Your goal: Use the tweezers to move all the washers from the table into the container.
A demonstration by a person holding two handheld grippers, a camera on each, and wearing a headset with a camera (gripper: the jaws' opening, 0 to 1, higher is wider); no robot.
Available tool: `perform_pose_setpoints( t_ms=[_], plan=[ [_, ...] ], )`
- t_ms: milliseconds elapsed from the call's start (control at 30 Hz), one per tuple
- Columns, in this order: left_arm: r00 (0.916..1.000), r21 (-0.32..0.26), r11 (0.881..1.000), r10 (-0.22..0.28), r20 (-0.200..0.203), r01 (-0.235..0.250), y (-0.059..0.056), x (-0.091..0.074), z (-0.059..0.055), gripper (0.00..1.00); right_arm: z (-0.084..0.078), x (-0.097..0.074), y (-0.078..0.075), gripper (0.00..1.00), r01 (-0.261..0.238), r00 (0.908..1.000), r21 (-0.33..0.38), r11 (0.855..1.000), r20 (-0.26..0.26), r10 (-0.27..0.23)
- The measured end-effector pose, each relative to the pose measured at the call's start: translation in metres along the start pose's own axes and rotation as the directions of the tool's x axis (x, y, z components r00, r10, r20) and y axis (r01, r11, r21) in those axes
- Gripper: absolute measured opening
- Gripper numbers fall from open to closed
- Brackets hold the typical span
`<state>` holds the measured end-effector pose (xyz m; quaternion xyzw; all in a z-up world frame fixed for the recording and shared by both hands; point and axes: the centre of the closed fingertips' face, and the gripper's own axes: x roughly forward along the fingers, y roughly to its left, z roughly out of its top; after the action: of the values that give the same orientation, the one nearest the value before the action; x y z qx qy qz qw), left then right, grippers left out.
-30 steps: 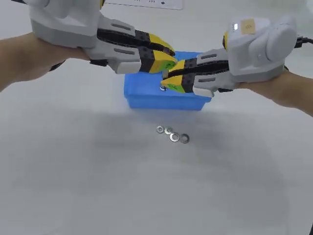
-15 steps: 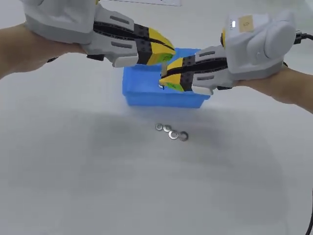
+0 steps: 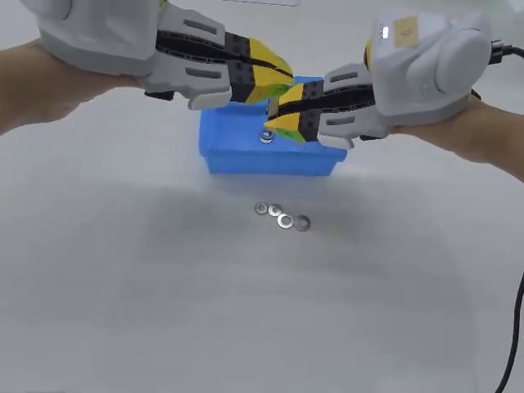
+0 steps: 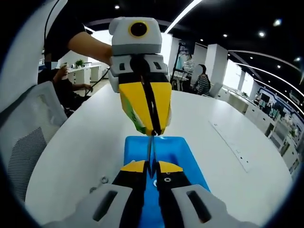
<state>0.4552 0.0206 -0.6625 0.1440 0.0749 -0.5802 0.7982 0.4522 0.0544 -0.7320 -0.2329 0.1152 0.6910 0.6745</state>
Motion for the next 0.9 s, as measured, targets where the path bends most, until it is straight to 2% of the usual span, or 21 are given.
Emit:
perform_pose_setpoints(
  t_ms=[133, 333, 500, 800, 900],
  plan=[
    [1.0, 0.013, 1.0, 0.007, 0.006, -0.007, 0.006, -0.003, 0.001, 0.04, 0.003, -0.001, -0.002, 0.11, 0.009, 0.9999, 0.005, 1.0, 0.011, -0.009],
    [0.9998, 0.032, 0.999, 0.018, 0.005, -0.018, 0.001, -0.003, 0.006, 0.04, 0.005, -0.002, -0.004, 0.15, 0.02, 0.9997, 0.014, 1.0, 0.014, -0.021],
    [0.999, 0.029, 0.999, 0.035, 0.028, -0.036, 0.001, -0.007, 0.017, 0.04, 0.0, -0.004, -0.003, 0.23, 0.026, 0.9997, 0.018, 1.0, -0.005, -0.025],
    [0.997, 0.033, 0.997, 0.068, 0.036, -0.069, -0.002, -0.019, 0.027, 0.04, 0.003, -0.02, -0.003, 0.29, 0.073, 0.9972, 0.043, 0.996, 0.015, -0.073],
    [0.9964, 0.032, 0.997, 0.073, 0.041, -0.075, -0.005, -0.022, 0.032, 0.04, 0.006, -0.027, 0.003, 0.32, 0.087, 0.9956, 0.065, 0.994, 0.028, -0.089]
  ],
)
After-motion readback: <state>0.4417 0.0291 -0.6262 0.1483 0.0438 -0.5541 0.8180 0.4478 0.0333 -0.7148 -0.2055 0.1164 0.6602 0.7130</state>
